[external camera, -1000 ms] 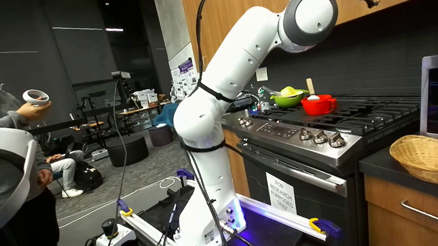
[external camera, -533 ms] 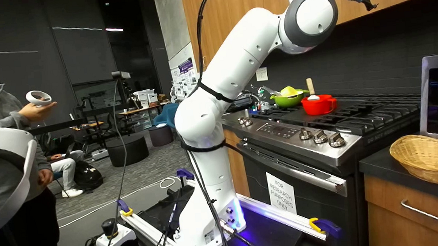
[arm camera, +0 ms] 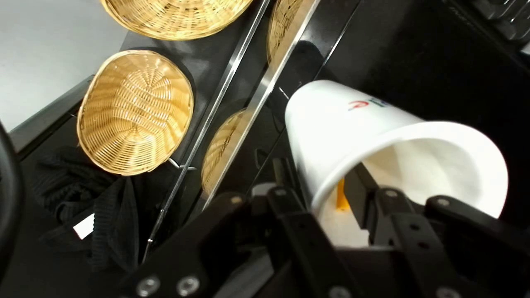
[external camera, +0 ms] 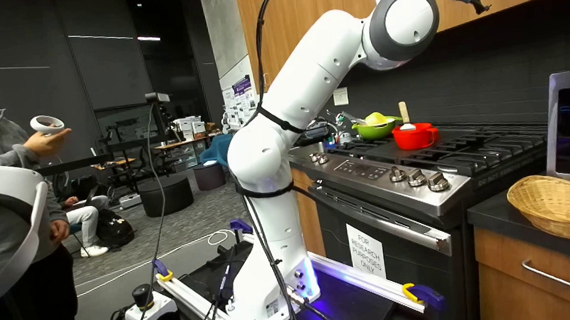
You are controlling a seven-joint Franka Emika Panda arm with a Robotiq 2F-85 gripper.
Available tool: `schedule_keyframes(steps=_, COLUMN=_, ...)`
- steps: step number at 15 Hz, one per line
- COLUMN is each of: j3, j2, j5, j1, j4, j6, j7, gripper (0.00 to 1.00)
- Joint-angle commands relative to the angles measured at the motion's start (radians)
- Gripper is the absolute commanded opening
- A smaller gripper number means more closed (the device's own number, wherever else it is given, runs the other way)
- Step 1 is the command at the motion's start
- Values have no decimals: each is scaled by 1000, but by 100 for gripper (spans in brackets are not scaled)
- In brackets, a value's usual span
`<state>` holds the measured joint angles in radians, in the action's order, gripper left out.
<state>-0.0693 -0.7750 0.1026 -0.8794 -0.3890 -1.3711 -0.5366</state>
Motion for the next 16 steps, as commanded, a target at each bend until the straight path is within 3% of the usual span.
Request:
schedule_keyframes(steps=1, j3=-13, j2=-38, j5=13, j1=0, j4=69, j6=31, j7=0, gripper=39)
schedule_keyframes(steps=5, j3=-13, j2=-38, j5=13, j1=0, j4=69, j6=31, j7=0, gripper=39)
schedule_keyframes(steps=6, j3=-13, j2=-37, j5=13, j1=0, j4=69, j6=31, j7=0, gripper=64)
schedule_keyframes(steps=8, j3=-10, j2=-30, j5=18, j1=-1, j4=51, j6=16, j7=-9, gripper=69)
schedule_keyframes(steps=13, j3=-8, j2=-26, j5=25, j1=-1, j4=31, j6=-7, j7=-26, gripper=98)
schedule_keyframes(steps=16, j3=-9, j2=-28, j5=25, j1=0, j4=32, j6=-15, j7=-33, gripper=100)
